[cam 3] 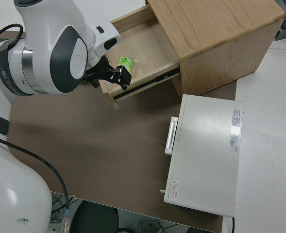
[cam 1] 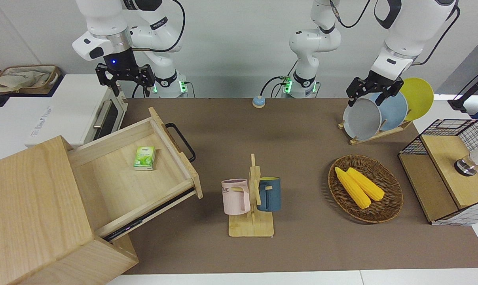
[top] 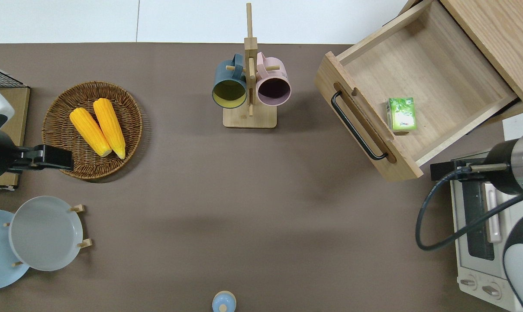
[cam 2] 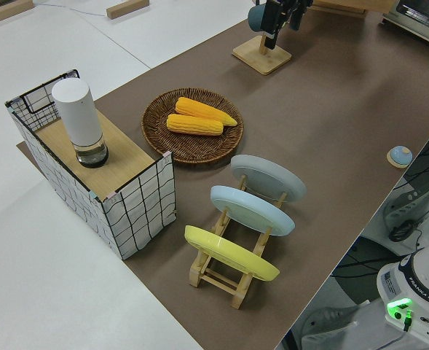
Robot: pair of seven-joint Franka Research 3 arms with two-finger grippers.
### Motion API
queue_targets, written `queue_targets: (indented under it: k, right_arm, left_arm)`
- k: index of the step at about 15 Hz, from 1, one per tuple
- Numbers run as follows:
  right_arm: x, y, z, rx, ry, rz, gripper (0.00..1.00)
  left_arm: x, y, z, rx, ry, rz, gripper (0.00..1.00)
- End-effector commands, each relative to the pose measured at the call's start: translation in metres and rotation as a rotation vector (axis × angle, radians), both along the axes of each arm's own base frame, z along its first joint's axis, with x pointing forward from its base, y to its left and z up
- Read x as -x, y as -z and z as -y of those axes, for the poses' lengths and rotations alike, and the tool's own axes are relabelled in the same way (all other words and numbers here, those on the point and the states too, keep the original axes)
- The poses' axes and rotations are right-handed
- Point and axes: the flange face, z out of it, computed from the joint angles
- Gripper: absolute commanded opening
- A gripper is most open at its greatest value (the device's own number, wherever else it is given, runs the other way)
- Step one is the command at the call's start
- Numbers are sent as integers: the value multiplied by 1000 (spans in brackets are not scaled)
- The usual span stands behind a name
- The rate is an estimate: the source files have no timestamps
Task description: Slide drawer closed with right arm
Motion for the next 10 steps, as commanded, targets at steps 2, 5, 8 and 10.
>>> queue_targets:
  k: [2,5,8,10]
  right_arm:
    - [2,-9,-6,-14,-8,9,987]
    - [3,-9,-8,-13,-11,6,987]
    - [4,-12,-9,-13,-12,0,987]
    - [5,-11,-9,-12,-12,-7,985]
  left_arm:
    - [3,-5,-1,-13,8,4,998]
    - [3,-4,0,-13,8,4,998]
    - [3,-5,0,-13,10,5,995]
    - [3,-5,-1,-13,8,5,998]
